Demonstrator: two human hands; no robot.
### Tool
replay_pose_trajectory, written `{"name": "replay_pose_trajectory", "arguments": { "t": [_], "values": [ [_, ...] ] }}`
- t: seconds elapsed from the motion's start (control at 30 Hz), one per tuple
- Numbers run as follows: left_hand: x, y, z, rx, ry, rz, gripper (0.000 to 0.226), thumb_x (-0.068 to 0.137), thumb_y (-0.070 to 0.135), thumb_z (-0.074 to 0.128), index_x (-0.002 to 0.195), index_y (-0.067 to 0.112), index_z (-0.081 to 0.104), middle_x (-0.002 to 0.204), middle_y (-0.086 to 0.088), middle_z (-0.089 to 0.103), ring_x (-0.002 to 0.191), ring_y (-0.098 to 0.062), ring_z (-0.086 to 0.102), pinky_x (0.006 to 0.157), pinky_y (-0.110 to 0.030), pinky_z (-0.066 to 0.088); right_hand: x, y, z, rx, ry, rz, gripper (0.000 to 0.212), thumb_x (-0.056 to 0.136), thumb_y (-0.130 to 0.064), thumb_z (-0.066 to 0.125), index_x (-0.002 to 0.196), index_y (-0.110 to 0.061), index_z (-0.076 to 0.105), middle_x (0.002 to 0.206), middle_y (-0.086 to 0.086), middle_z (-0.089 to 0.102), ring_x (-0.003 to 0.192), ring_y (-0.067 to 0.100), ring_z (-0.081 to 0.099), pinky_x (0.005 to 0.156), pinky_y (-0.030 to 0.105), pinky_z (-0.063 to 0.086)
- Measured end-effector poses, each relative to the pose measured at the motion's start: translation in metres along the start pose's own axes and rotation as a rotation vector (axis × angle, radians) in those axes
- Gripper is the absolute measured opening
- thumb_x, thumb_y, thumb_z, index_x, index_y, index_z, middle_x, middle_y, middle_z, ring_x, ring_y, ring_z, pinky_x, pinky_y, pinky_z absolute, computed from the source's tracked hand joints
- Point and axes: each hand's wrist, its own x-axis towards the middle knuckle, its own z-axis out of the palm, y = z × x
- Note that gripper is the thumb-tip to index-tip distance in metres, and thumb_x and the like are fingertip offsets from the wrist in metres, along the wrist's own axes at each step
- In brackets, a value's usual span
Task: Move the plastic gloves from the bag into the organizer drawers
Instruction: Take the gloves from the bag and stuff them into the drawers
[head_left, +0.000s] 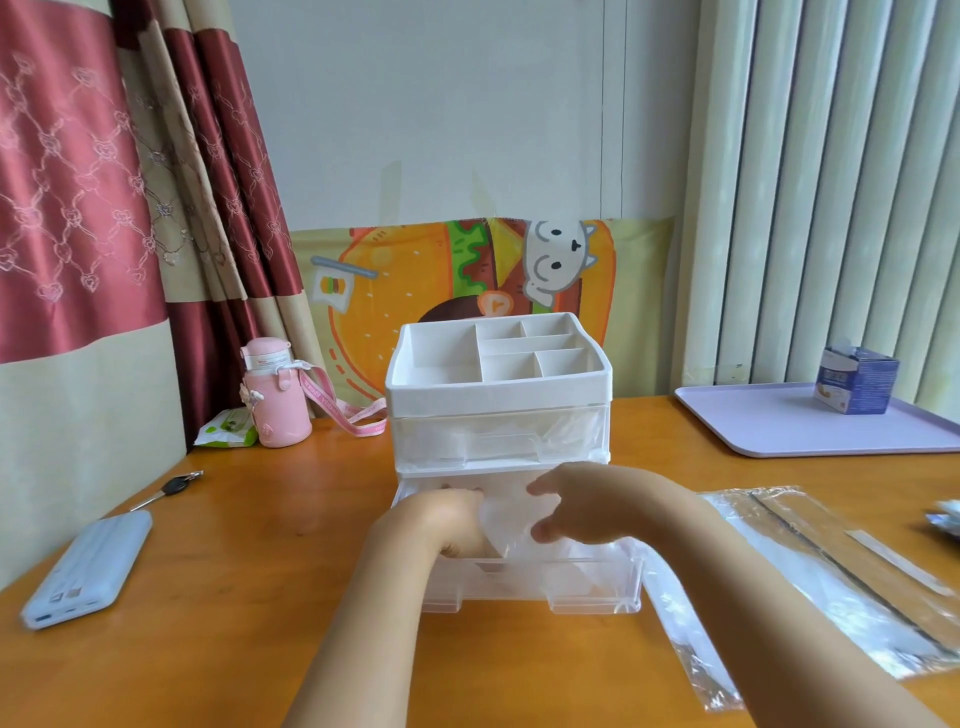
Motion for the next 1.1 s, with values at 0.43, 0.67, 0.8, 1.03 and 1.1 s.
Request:
{"name": "replay_pose_trajectory", "arguments": {
  "t": [0.43, 0.67, 0.8, 1.03, 1.1],
  "values": [
    [-0.041, 0.023, -0.02, -0.18, 0.429, 0.076, 0.054, 0.082, 0.05, 0.069, 0.128, 0.024, 0.058, 0.131, 0.006, 0.056, 0.117, -0.013, 0.054, 0.09, -0.024, 0.041, -0.067, 0.068, -0.034, 0.134, 0.401, -0.088, 0.014, 0.088, -0.042, 0.06, 0.089, -0.029, 0.067, 0.068, -0.01, 0.069, 0.061, 0.001, 0.063, 0.066, 0.021, 0.052],
    [-0.038, 0.103, 0.026, -0.325, 0.547, 0.476, 0.03, 0.092, 0.041, 0.057, 0.078, 0.015, 0.062, 0.092, 0.005, 0.064, 0.088, -0.008, 0.059, 0.085, -0.031, 0.049, -0.084, 0.152, -0.03, 0.114, 0.601, 0.266, 0.053, 0.081, -0.06, 0.056, 0.059, -0.012, 0.065, 0.047, -0.004, 0.053, 0.049, 0.01, 0.048, 0.049, 0.024, 0.029],
    [-0.027, 0.14, 0.062, -0.291, 0.383, 0.559, 0.022, 0.093, 0.043, 0.055, 0.088, 0.022, 0.059, 0.107, 0.014, 0.058, 0.1, -0.001, 0.051, 0.083, -0.018, 0.037, -0.086, 0.212, -0.011, 0.188, 0.492, 0.394, 0.038, 0.086, -0.049, 0.061, 0.069, -0.015, 0.064, 0.056, -0.001, 0.065, 0.049, 0.013, 0.056, 0.051, 0.025, 0.041],
    [0.019, 0.171, 0.102, -0.22, 0.186, 0.472, 0.045, 0.095, 0.044, 0.052, 0.136, 0.025, 0.046, 0.143, 0.011, 0.041, 0.128, -0.005, 0.041, 0.095, -0.016, 0.032, -0.082, 0.258, 0.025, 0.156, 0.278, 0.513, 0.03, 0.088, -0.007, 0.048, 0.099, -0.022, 0.071, 0.096, -0.004, 0.068, 0.087, 0.015, 0.062, 0.069, 0.017, 0.047],
    [0.034, 0.176, 0.11, -0.223, 0.155, 0.432, 0.054, 0.096, 0.044, 0.051, 0.144, 0.022, 0.038, 0.15, 0.008, 0.035, 0.135, -0.007, 0.035, 0.104, -0.019, 0.028, -0.083, 0.261, 0.025, 0.151, 0.242, 0.517, 0.032, 0.086, -0.005, 0.048, 0.098, -0.023, 0.072, 0.092, -0.004, 0.067, 0.086, 0.014, 0.062, 0.064, 0.015, 0.044]
  ]
}}
